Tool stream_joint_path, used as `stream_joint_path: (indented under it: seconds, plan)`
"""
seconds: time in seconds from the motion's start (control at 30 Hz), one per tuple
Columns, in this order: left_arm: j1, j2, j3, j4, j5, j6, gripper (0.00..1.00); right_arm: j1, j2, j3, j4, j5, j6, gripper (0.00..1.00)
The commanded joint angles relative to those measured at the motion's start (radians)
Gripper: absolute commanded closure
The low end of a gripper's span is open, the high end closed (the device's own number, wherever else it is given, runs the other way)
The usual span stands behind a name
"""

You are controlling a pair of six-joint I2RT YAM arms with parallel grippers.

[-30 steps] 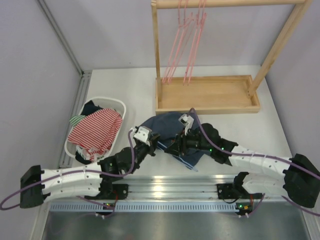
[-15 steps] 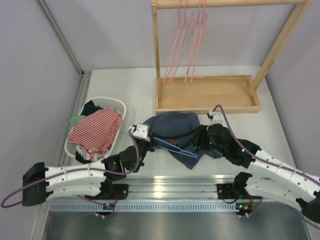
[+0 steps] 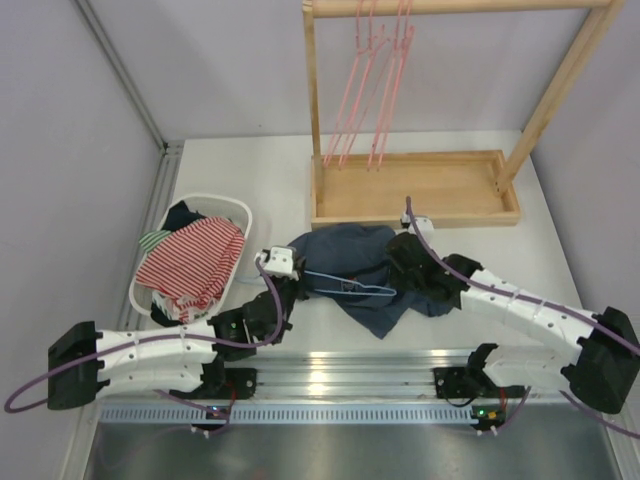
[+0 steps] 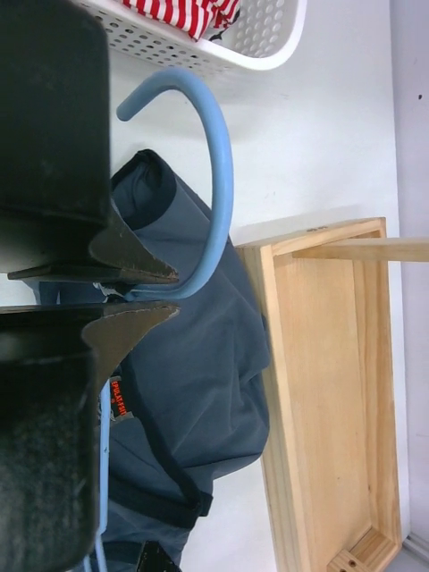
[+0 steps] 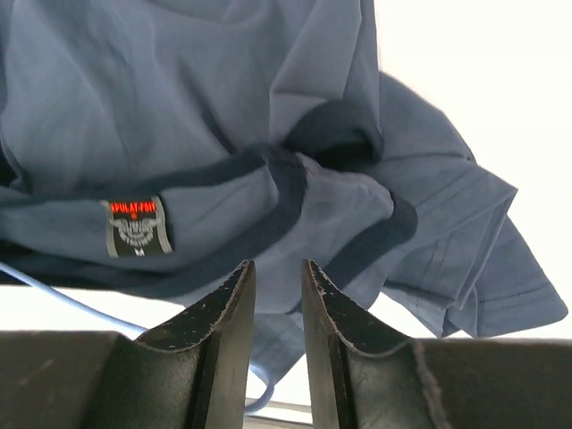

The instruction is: Place the tank top on the hanger

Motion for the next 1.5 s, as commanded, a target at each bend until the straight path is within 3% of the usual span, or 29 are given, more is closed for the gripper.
stream_joint_path:
  seconds: [0.0, 0.47, 0.8, 1.13, 1.47]
  plan:
    - [-0.001, -0.006, 0.038, 0.081, -0.03, -0.006, 1.0, -0.013, 0.039, 0.076, -0.008, 0.061, -0.015, 0.72]
    - [0.001, -0.011, 0.027, 0.086, -0.033, -0.009, 1.0, -0.047, 0.188, 0.108, 0.043, 0.069, -0.061, 0.68]
    - [0.001, -0.016, 0.023, 0.083, -0.123, -0.023, 1.0, -0.084, 0.08, 0.047, 0.037, 0.034, -0.061, 1.0]
    - [0.006, 0.036, 0.058, 0.011, -0.231, -0.101, 1.0, -0.093, -0.003, -0.029, 0.053, -0.012, -0.059, 1.0]
    - [0.007, 0.102, 0.069, 0.011, -0.209, -0.12, 1.0, -0.093, -0.069, 0.033, 0.02, -0.026, -0.067, 1.0]
